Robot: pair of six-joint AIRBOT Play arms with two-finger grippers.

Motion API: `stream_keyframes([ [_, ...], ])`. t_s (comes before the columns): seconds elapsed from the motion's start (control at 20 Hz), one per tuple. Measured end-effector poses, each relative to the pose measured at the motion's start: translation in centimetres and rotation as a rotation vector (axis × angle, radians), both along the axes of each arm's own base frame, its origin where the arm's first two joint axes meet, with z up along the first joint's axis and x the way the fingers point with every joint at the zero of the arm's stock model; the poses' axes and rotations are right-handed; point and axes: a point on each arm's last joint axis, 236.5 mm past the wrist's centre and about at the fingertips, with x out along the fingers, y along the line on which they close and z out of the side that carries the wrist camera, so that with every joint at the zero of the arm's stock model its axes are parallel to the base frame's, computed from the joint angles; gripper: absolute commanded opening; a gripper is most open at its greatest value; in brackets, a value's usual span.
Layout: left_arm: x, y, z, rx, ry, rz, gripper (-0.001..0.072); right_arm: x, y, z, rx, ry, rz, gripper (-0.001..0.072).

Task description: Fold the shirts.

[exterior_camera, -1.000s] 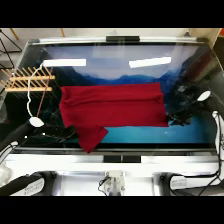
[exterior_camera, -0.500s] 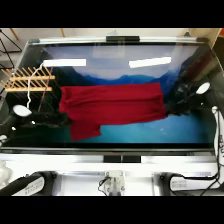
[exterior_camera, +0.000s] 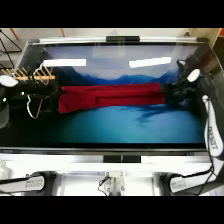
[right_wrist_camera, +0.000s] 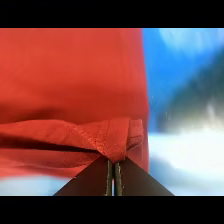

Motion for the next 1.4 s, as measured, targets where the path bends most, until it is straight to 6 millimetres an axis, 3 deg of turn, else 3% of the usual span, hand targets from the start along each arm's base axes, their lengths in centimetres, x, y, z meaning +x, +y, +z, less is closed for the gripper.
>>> stream_keyframes([
  [0.15,2.9,0.4,-2.9,-0.029,0.072,0.039,0.0034,2.0,0.2,-2.5,0.004,0.007,-0.036,0.0092],
  [0.2,3.5,0.4,-4.2,-0.041,0.105,0.054,0.0075,2.3,0.3,-3.3,0.010,0.016,-0.048,0.0103],
  [0.25,3.9,0.4,-5.5,-0.053,0.137,0.068,0.0291,2.4,0.4,-4.2,0.011,0.031,-0.053,0.0282],
  [0.3,4.2,0.3,-6.6,-0.066,0.164,0.078,0.0581,2.5,0.4,-4.7,0.013,0.036,-0.060,0.0694],
  [0.35,4.4,0.1,-7.5,-0.086,0.194,0.087,0.0665,2.6,0.3,-5.0,0.011,0.040,-0.064,0.0680],
  [0.55,4.6,-0.3,-8.2,-0.134,0.242,0.081,0.0655,3.3,-0.5,-4.2,0.010,0.025,-0.064,0.0680],
  [0.7,5.1,-0.7,-6.3,-0.144,0.213,0.048,0.0649,4.0,-1.2,-3.8,0.090,0.008,-0.122,0.0680],
  [0.9,5.4,-2.4,-3.2,-0.133,0.144,-0.017,0.0649,3.7,0.1,-5.5,0.248,0.067,-0.179,0.0676],
  [0.95,5.3,-3.0,-2.5,-0.129,0.129,-0.034,0.0649,3.8,0.6,-5.6,0.274,0.075,-0.185,0.0581],
  [1.05,5.0,-4.3,-1.3,-0.125,0.103,-0.071,0.0649,2.6,2.2,-6.4,0.328,0.142,-0.171,0.0215],
  [1.1,4.9,-4.9,-0.9,-0.123,0.094,-0.087,0.0645,2.1,2.7,-6.7,0.341,0.170,-0.164,0.0132],
  [1.15,4.7,-5.6,-0.7,-0.119,0.086,-0.104,0.0574,1.8,3.1,-6.7,0.357,0.185,-0.159,0.0121],
  [1.2,4.5,-6.3,-0.5,-0.118,0.082,-0.120,0.0432,1.7,3.5,-6.5,0.372,0.194,-0.154,0.0076],
  [1.3,4.0,-8.0,-0.5,-0.114,0.080,-0.157,0.0029,2.0,4.5,-4.8,0.412,0.186,-0.131,0.0076],
  [1.4,3.2,-10.3,-0.8,-0.112,0.088,-0.204,0.0033,2.5,5.2,-1.4,0.435,0.144,-0.091,0.0076],
])
